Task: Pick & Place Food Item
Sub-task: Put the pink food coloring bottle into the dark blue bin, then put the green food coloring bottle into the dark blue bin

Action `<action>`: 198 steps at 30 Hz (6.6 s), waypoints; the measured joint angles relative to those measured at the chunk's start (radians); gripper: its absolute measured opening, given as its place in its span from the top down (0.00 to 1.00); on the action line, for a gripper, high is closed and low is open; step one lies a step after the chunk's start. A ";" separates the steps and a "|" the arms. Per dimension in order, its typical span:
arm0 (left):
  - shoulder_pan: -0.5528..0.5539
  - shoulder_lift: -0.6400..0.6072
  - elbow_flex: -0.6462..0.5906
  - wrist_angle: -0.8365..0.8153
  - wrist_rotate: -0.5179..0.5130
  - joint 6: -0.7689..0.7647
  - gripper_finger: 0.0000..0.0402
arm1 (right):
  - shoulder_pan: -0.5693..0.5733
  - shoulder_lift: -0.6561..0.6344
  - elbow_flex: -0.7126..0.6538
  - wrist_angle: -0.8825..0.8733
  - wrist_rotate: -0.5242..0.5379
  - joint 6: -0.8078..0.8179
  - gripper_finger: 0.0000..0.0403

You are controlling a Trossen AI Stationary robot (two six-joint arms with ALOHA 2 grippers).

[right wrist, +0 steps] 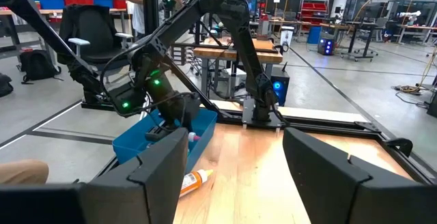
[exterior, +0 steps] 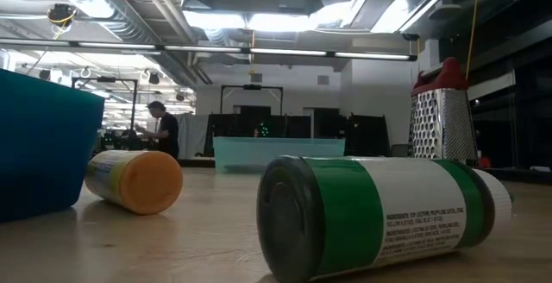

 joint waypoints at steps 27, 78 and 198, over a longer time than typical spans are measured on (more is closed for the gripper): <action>0.033 -0.006 0.226 -0.162 -0.395 0.139 0.38 | 0.000 0.044 0.000 0.040 0.000 -0.020 0.39; 0.552 0.274 0.344 0.926 0.206 1.367 0.40 | 0.000 0.044 0.000 0.056 -0.016 -0.074 0.39; -0.016 -0.007 -0.101 0.030 0.082 -0.045 0.73 | 0.000 0.043 0.000 0.018 -0.023 -0.029 0.39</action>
